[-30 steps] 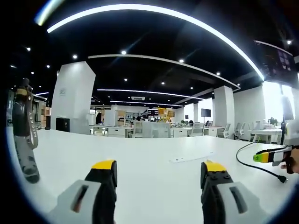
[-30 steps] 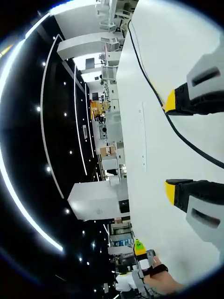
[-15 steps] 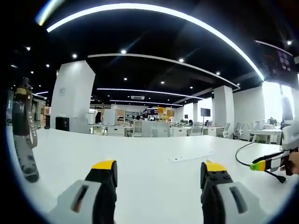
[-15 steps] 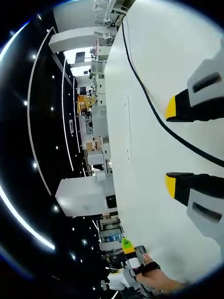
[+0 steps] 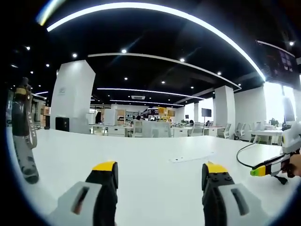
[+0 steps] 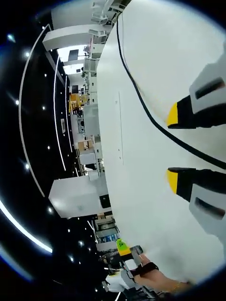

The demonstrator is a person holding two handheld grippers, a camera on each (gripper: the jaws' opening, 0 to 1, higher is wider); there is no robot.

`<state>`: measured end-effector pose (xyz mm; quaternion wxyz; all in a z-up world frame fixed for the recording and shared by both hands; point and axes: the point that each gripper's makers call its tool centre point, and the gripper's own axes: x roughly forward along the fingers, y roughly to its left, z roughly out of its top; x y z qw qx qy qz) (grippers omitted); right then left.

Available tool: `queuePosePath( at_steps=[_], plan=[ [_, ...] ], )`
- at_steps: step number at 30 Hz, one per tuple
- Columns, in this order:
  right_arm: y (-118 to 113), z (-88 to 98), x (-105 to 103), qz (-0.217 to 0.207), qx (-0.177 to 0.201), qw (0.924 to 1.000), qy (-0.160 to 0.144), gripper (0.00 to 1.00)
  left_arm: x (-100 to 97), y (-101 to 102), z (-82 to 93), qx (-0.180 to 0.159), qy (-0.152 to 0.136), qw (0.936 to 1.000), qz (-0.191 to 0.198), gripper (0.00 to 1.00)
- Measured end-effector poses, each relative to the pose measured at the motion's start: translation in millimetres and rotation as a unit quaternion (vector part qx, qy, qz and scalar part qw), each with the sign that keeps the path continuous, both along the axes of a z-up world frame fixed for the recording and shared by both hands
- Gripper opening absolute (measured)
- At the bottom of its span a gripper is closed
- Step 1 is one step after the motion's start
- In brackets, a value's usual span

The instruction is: Find the data cable on the table. Grasp the USB connector end of the cable and insert it into the USB port on the table

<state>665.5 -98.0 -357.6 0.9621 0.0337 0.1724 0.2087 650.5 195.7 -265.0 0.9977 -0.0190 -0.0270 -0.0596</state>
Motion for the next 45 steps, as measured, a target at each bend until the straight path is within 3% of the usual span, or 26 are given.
queuePosePath(
  at_steps=[30,45],
  plan=[
    [-9,1.3,0,-0.017,0.041,0.9989,0.013,0.17,0.7,-3,-3.9,0.006,0.008,0.9999,-0.003,0.72],
    [-18,12.5,1,-0.034,0.055,0.9979,-0.008,0.08,1.5,-5,-7.3,0.011,0.014,0.9998,-0.007,0.72]
  ],
)
